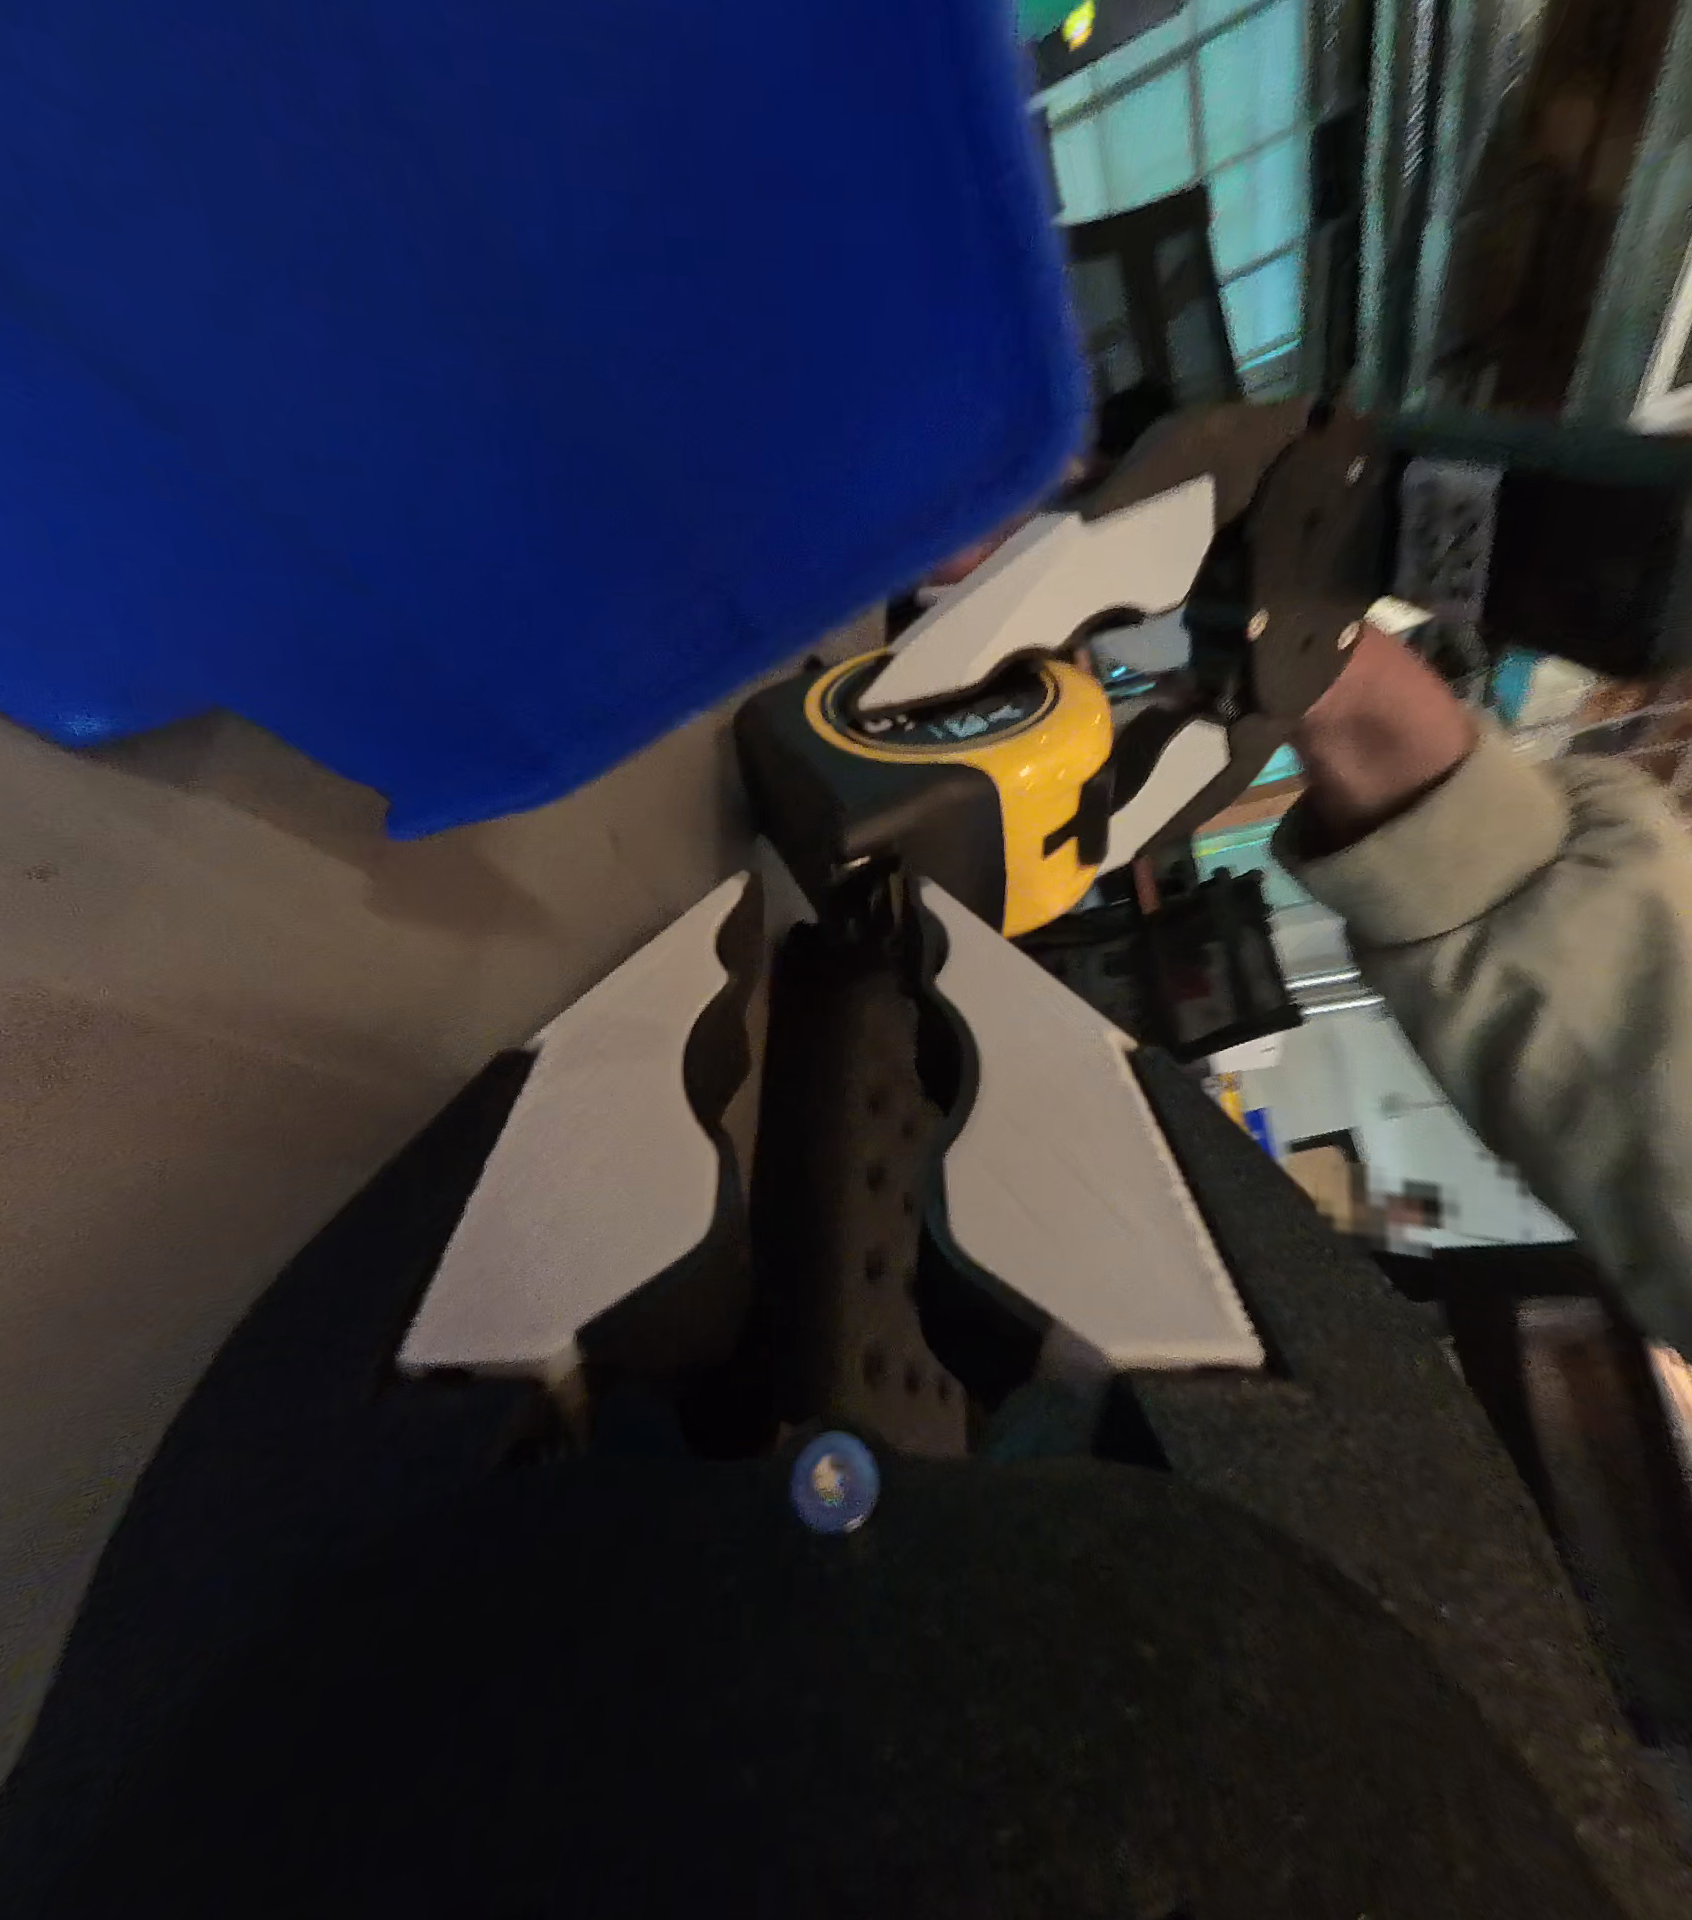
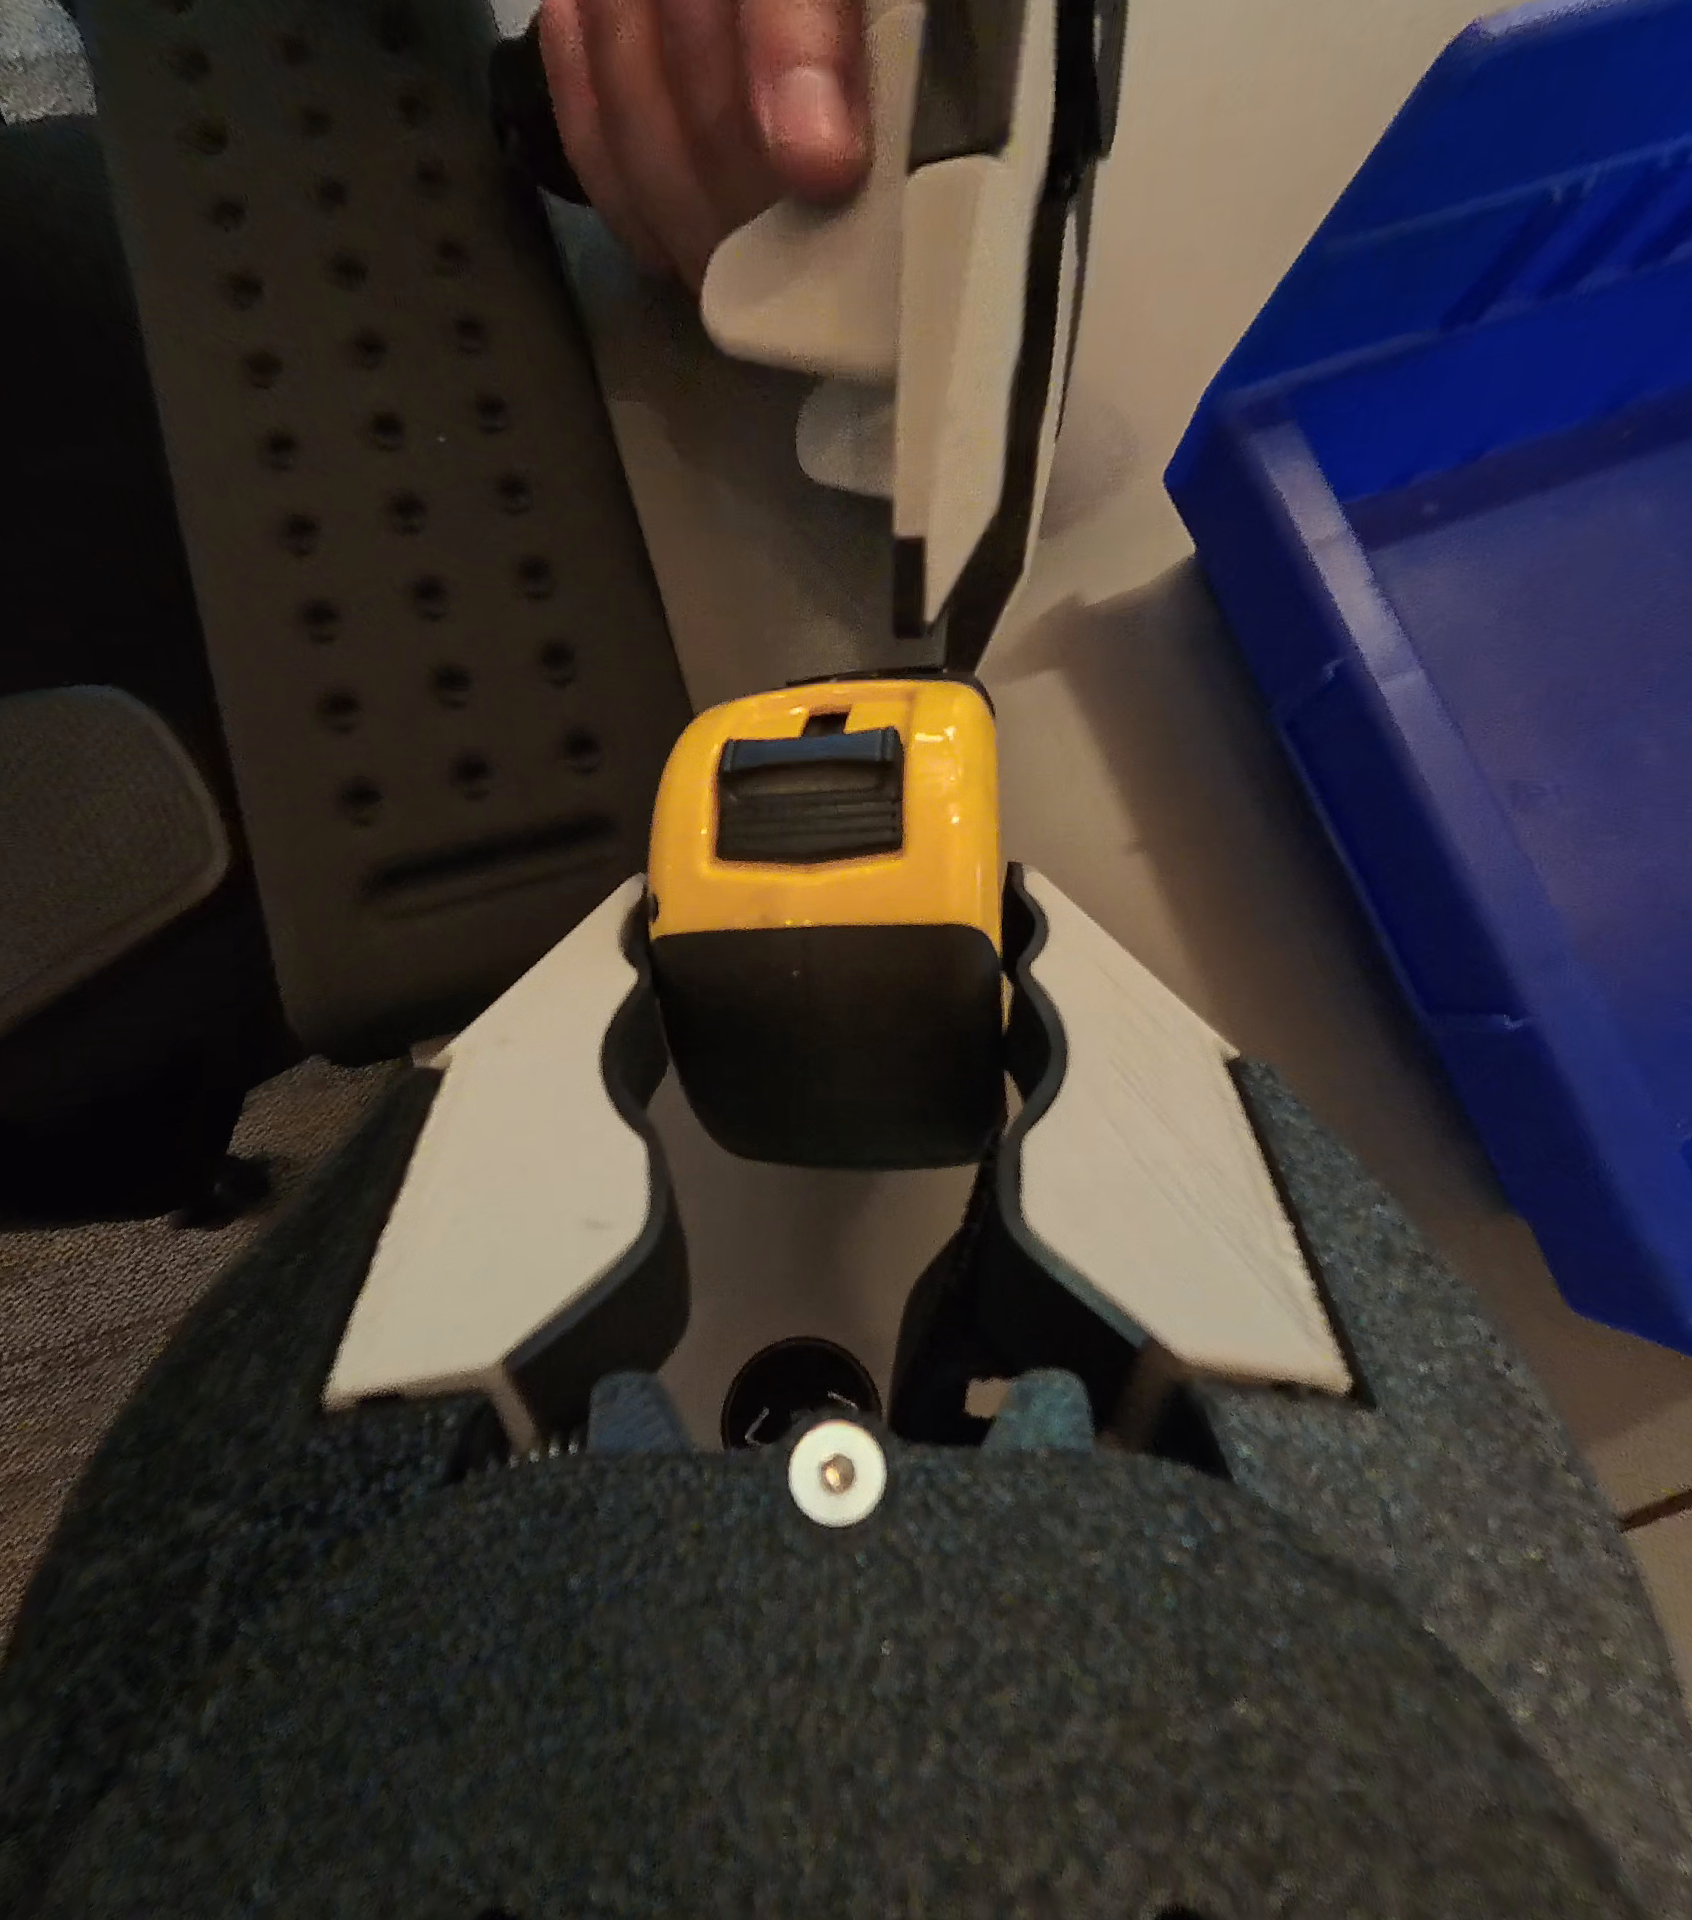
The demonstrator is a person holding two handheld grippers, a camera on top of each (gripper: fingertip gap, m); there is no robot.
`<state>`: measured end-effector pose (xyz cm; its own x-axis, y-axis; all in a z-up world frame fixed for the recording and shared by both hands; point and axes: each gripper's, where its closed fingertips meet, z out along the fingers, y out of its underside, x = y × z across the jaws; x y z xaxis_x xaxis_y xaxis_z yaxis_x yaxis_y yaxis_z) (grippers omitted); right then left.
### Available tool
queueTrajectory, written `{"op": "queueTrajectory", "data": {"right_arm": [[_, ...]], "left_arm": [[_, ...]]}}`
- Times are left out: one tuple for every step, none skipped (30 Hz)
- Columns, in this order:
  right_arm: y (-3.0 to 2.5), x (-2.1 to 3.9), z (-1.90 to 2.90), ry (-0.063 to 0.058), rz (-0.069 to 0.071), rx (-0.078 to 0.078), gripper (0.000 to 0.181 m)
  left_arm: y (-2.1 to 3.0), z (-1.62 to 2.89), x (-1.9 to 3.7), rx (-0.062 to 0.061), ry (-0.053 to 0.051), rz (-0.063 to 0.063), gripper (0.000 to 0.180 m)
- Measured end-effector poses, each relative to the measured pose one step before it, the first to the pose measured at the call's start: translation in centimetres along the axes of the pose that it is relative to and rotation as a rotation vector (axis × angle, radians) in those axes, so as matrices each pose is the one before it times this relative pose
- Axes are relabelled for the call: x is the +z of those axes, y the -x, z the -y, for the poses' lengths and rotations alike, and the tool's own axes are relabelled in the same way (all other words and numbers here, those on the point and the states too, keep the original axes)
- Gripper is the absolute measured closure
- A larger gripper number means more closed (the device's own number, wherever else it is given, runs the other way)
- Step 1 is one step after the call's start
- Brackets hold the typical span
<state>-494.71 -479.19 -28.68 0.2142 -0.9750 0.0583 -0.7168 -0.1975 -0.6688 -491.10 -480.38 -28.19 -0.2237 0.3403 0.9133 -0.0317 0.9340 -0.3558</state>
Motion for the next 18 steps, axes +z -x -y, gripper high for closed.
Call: {"op": "queueTrajectory", "data": {"right_arm": [[-0.018,0.037,0.060,-0.0094,-0.0034,-0.0025,0.116],[-0.052,0.009,0.047,-0.0090,-0.0017,0.0046,0.116],[-0.063,0.026,0.060,-0.0062,0.0011,0.0025,0.116],[-0.010,-0.003,-0.036,-0.0021,0.0031,-0.0024,0.116],[0.024,-0.019,-0.051,0.0051,0.0044,-0.0087,0.116],[-0.019,-0.007,-0.014,0.0067,0.0063,-0.0048,0.116],[0.027,0.018,-0.020,0.0064,0.0059,-0.0091,0.116],[0.051,0.057,0.012,0.0063,0.0064,-0.0107,0.116],[-0.006,-0.004,-0.003,0.0064,0.0080,-0.0100,0.116],[-0.006,0.019,0.023,0.0047,0.0101,0.0023,0.116],[-0.021,0.046,0.039,0.0047,0.0113,0.0035,0.116],[-0.040,0.010,0.013,0.0079,0.0127,-0.0002,0.116],[0.039,0.042,0.014,0.0108,0.0112,-0.0035,0.116],[0.080,0.071,-0.026,0.0145,0.0112,-0.0089,0.116],[0.007,0.054,0.029,0.0162,0.0081,-0.0055,0.116],[-0.008,0.147,0.097,0.0144,0.0061,0.0005,0.116],[-0.011,0.118,0.033,0.0150,0.0084,-0.0012,0.116],[-0.019,0.104,0.034,0.0169,0.0090,-0.0079,0.116]], "left_arm": [[-0.066,-0.113,0.242,-0.0283,0.0109,-0.0207,0.154],[-0.151,-0.399,0.285,-0.0083,0.0293,-0.0129,0.154],[-0.129,-0.206,0.190,0.0122,0.0118,0.0001,0.154],[0.010,-0.147,0.140,0.0120,0.0068,0.0079,0.156],[-0.229,-0.020,0.022,0.0027,0.0007,-0.0132,0.159],[-0.147,-0.031,0.032,-0.0043,0.0013,-0.0128,0.163],[-0.002,-0.046,0.030,-0.0011,0.0017,-0.0039,0.163],[0.003,-0.120,-0.017,-0.0025,0.0065,-0.0021,0.164],[0.028,-0.105,-0.038,0.0026,0.0043,0.0002,0.165],[0.051,-0.070,-0.063,0.0109,0.0006,0.0067,0.165],[0.129,0.004,-0.109,0.0144,0.0007,0.0142,0.166],[0.272,-0.141,-0.115,0.0113,0.0037,0.0204,0.172],[0.020,-0.116,-0.143,0.0078,0.0010,0.0037,0.172],[-0.050,-0.146,-0.187,0.0161,0.0022,0.0031,0.173],[0.013,-0.155,-0.197,0.0208,0.0021,0.0120,0.173],[0.053,-0.153,-0.266,0.0189,0.0001,0.0155,0.173],[0.053,-0.226,-0.327,0.0033,0.0013,0.0087,0.172],[-0.002,-0.263,-0.377,-0.0104,0.0009,-0.0021,0.172]]}}
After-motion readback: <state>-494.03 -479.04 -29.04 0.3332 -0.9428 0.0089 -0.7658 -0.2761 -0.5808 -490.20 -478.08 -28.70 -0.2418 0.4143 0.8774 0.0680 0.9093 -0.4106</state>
